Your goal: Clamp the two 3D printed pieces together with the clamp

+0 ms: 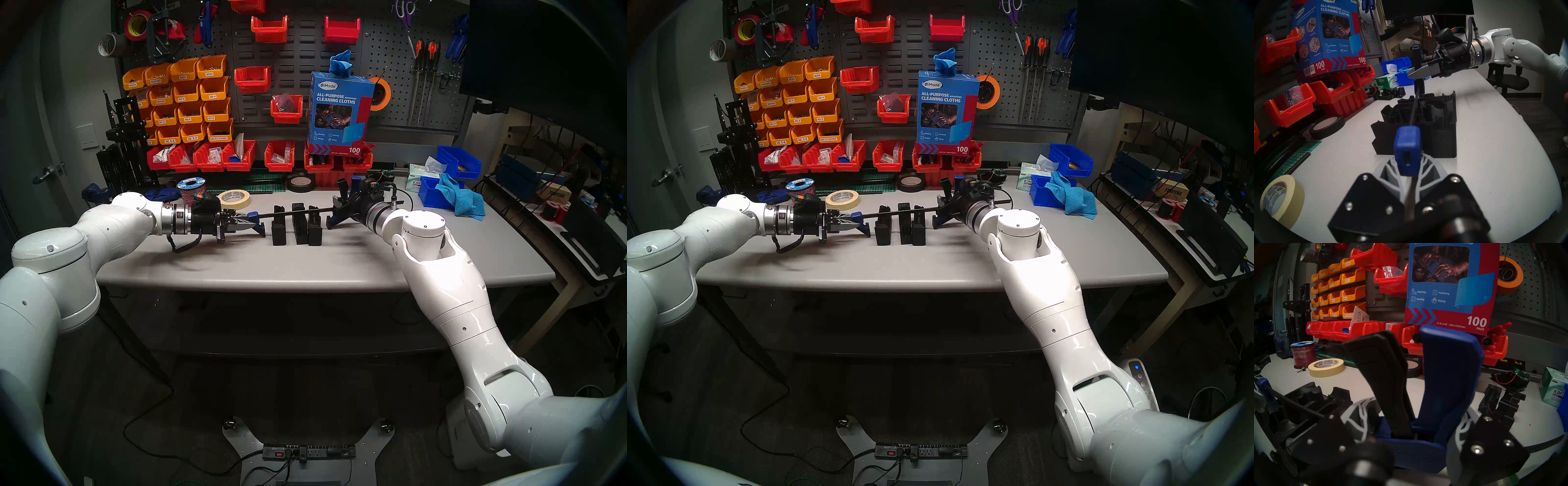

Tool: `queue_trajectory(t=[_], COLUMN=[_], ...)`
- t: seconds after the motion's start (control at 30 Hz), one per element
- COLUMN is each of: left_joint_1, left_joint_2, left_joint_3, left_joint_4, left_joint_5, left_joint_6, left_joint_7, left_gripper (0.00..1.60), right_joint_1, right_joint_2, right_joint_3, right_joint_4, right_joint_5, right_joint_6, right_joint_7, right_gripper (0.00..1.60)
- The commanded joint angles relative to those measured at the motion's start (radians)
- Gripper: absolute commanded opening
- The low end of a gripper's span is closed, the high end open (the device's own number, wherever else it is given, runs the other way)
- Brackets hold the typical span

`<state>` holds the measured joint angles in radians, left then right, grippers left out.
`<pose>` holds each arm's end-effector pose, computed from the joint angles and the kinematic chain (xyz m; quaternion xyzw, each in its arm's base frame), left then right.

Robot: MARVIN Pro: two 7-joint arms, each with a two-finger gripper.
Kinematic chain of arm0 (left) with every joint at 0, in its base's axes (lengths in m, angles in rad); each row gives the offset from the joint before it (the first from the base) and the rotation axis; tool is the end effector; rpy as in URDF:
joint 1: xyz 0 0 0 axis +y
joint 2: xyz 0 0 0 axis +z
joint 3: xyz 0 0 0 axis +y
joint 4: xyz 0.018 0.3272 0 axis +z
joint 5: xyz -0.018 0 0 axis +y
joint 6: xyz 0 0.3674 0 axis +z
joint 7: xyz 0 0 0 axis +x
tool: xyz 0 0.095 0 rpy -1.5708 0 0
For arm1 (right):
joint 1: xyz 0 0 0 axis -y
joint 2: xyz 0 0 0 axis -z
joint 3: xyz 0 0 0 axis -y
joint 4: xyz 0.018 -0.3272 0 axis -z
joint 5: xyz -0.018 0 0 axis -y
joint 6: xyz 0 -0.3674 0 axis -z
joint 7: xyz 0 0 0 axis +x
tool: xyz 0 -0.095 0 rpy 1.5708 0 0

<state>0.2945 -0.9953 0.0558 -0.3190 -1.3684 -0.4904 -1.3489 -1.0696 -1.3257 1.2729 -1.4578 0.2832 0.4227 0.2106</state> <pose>0.6409 0.1892 -0.2160 0.6052 -0.5176 0.5394 0.2735 0.5975 0.0554 -0.1902 -0.7288 -0.1874 -0.6460 0.1280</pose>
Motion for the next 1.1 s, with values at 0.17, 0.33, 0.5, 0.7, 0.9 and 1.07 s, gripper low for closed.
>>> queue_trajectory(t=[0.17,0.33,0.5,0.7,0.9,1.07], left_joint_1=[-0.027,-0.027,-0.027,-0.027,-0.027,-0.027], left_joint_2=[-0.023,-0.022,-0.021,-0.02,-0.019,-0.018], left_joint_3=[-0.011,-0.011,-0.011,-0.012,-0.012,-0.013], left_joint_4=[-0.025,-0.027,-0.03,-0.031,-0.032,-0.034], left_joint_5=[-0.007,-0.004,-0.002,-0.001,0.0,0.001], left_joint_6=[-0.001,-0.001,-0.001,-0.001,-0.001,0.0], left_joint_7=[-0.076,-0.072,-0.068,-0.067,-0.066,-0.064], left_gripper=[0.0,0.0,0.0,0.0,0.0,0.0], right_joint_1=[0.042,0.046,0.052,0.053,0.05,0.052], right_joint_2=[-0.047,-0.057,-0.066,-0.069,-0.069,-0.074], right_joint_3=[-0.027,-0.035,-0.041,-0.044,-0.046,-0.05], right_joint_4=[-0.029,-0.025,-0.022,-0.02,-0.022,-0.02], right_joint_5=[0.017,0.019,0.02,0.023,0.025,0.027], right_joint_6=[0.011,0.016,0.017,0.02,0.024,0.025], right_joint_7=[0.017,0.016,0.014,0.012,0.012,0.011], right_gripper=[0.0,0.0,0.0,0.0,0.0,0.0])
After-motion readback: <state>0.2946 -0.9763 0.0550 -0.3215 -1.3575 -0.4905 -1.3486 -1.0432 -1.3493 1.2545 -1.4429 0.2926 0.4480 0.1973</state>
